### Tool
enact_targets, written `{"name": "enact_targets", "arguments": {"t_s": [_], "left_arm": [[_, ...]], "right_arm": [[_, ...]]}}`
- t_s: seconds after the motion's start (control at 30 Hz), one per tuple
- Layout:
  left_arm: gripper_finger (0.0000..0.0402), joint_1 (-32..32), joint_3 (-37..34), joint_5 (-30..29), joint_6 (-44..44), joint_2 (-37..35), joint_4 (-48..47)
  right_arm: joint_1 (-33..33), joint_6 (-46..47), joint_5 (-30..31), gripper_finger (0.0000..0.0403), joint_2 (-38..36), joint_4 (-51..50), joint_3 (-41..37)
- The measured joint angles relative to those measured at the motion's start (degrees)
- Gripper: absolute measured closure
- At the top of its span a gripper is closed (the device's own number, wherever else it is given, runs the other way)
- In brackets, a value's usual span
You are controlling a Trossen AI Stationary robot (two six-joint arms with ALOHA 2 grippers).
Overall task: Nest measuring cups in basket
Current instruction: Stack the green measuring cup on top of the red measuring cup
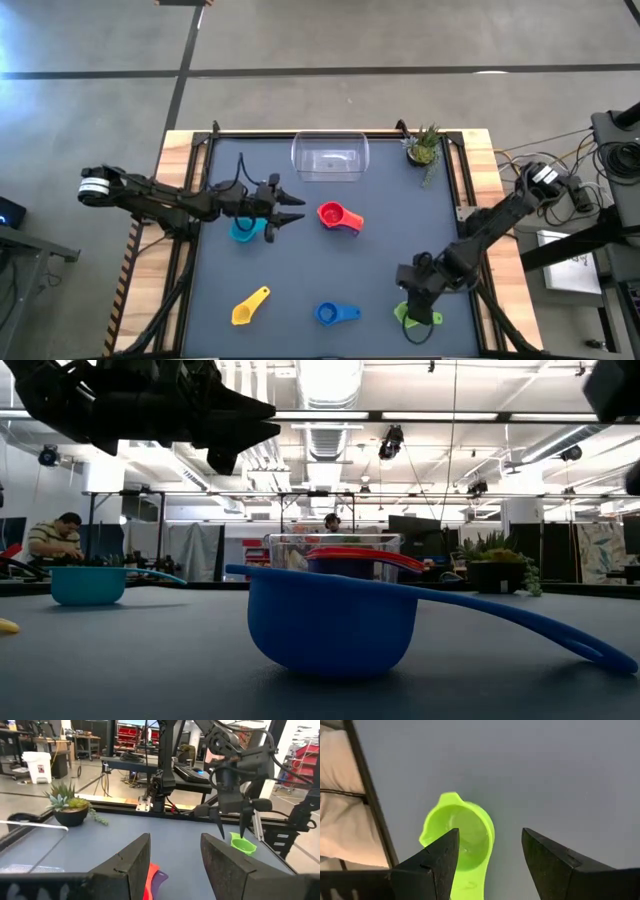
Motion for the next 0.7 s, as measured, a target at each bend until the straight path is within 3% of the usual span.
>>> {"name": "enact_targets", "arguments": {"t_s": [0.3,0.57,0.7], "left_arm": [[0.0245,1.1,-1.7,1.3,1.6,-7.7,-4.5],[0.0245,2.5,-6.9,0.8,2.5,-15.0,-4.9],[0.0245,2.6,-8.1,0.7,2.1,-17.2,-4.7]], "right_arm": [[2.4,6.3,0.1,0.0200,4.5,0.1,-0.1],[2.6,6.3,0.4,0.0200,6.4,0.5,-0.1],[2.5,5.7,0.4,0.0221,7.4,0.5,-0.1]]}}
